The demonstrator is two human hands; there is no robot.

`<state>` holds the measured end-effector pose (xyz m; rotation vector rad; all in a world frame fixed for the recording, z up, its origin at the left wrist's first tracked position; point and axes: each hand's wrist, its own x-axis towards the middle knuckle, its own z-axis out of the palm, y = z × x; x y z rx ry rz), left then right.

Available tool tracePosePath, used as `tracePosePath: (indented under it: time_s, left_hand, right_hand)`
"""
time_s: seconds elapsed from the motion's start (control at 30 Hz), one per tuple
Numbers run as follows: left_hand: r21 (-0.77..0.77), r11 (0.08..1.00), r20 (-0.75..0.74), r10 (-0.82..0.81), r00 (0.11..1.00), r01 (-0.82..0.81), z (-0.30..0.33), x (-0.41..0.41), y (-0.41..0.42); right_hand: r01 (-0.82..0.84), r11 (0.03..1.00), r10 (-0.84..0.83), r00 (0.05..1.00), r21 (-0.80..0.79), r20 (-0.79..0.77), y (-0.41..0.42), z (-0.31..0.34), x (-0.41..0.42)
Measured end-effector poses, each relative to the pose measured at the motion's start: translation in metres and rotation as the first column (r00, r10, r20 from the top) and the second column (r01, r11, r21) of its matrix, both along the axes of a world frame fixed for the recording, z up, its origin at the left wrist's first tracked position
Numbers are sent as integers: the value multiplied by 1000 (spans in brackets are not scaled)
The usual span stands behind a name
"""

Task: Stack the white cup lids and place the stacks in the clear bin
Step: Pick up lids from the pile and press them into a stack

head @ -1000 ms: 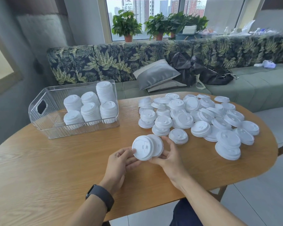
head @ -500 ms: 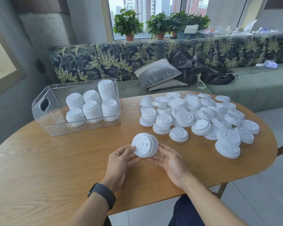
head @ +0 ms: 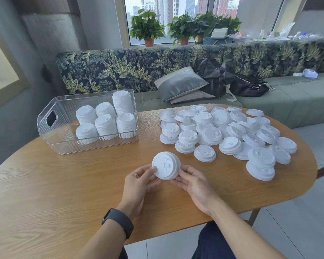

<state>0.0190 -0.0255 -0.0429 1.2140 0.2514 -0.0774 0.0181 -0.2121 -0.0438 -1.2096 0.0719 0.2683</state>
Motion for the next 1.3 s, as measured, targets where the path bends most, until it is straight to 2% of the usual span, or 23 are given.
tracePosePath:
  time_s: [0.43, 0.57, 0.7, 1.0, 1.3]
  left_hand:
    - [10, 999, 9, 37, 999, -37, -8, 2, 2]
    - [42, 999, 33, 26, 999, -27, -8, 0, 1]
    - [61, 998, 48, 19, 999, -22, -8, -1, 0]
    - [30, 1000, 44, -11, 999, 10, -2, -2, 0]
    - [56, 997, 50, -56, 997, 53, -1, -4, -1]
  right_hand:
    - [-4, 1000, 4, 1000, 9, -10, 2, 4, -2]
    - [-5, 1000, 7, 998, -28, 58, 5, 5, -5]
    - [69, 995, -61, 993, -71, 103, 9, 1, -5]
    - [32, 998, -29, 997, -50, 68, 5, 3, -3]
    - [96, 995, -94, 994, -40, 47, 5, 1, -2]
